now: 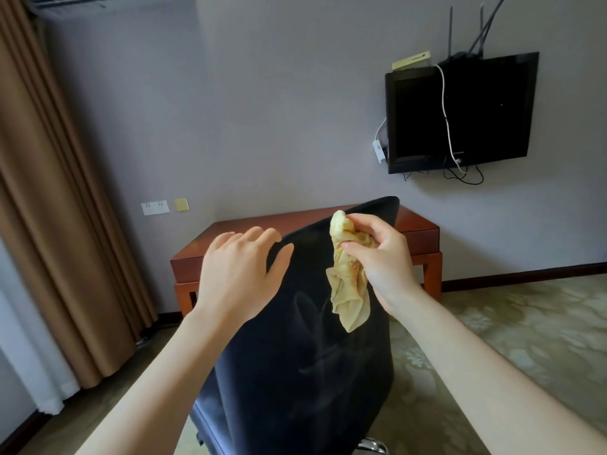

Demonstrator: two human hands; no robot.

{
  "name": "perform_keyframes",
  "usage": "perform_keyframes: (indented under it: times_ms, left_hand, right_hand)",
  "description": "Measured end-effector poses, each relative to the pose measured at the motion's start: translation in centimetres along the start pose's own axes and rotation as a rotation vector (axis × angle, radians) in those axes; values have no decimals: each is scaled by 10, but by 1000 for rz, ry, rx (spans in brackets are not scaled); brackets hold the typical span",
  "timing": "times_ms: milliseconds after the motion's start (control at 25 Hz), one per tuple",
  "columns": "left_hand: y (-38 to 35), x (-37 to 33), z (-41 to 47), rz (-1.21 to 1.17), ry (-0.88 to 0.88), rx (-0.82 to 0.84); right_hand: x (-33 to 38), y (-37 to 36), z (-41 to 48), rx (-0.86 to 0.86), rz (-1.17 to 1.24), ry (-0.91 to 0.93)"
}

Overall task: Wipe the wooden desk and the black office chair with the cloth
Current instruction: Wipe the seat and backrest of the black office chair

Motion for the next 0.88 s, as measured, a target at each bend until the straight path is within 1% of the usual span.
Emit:
perform_keyframes:
  times_ms: [80,200,400,640,800,880]
  left_hand:
    - [-1,6,-17,66,53,23]
    - [-7,16,-46,204,69,40]
    - [-12,44,-76,272,176,-18]
    - [-15,77,-104,261,404,-15]
    - [-13,100,-113,191,598,-26]
    - [-12,113,-115,127,668,-33]
  right_hand:
    - [-2,-5,-4,9,20,-4]
    - [-8,-11,-10,0,53,-26]
    - [-17,-12,-16,-75,60,-46]
    - [-35,-24,-24,-39,31,-74]
    - [-47,-38,-30,15,21,-65]
    - [-53,-46,-31,47,51,-72]
Point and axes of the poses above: each hand's wrist, its own z-axis towards the middle knuckle, its own y-axis out of the back of the hand, x = y × z, the point moved 5 cm from there along z, towards the middle knuckle, and after that the axes turned 14 degrees about -y, right-handed, at the moved point
